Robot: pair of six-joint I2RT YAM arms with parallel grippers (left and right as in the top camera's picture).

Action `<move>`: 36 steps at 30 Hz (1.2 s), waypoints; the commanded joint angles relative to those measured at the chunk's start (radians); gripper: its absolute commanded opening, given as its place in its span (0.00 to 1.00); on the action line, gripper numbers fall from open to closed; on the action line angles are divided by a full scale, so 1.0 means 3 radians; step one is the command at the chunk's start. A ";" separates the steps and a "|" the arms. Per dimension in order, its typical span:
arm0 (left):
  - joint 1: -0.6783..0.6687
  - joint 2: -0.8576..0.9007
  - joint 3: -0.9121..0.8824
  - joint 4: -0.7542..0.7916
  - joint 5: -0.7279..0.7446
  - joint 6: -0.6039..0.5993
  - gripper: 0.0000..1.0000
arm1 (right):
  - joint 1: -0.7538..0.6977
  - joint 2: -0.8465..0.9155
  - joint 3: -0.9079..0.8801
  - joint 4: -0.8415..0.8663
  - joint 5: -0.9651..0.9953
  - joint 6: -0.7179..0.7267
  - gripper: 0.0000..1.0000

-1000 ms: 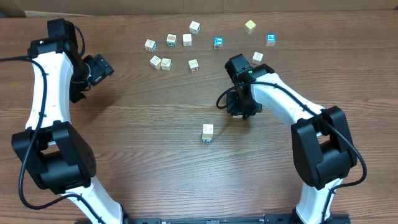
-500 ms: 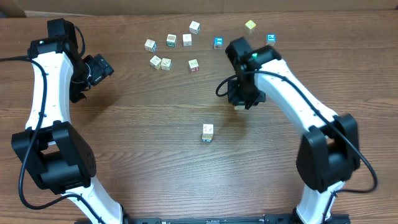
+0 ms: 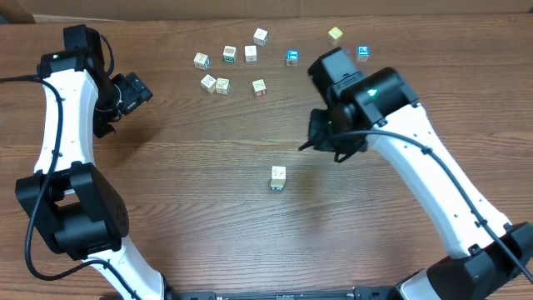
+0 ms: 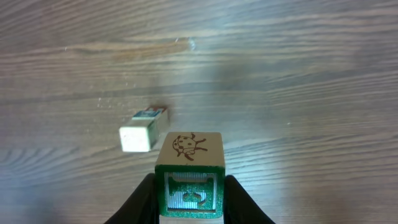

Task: Form a tower
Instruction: 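Move the green block over the tower top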

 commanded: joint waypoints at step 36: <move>-0.0023 -0.0075 0.0062 0.0000 0.0000 0.0039 1.00 | 0.0912 0.0519 -0.0221 0.0454 0.0362 0.0773 0.26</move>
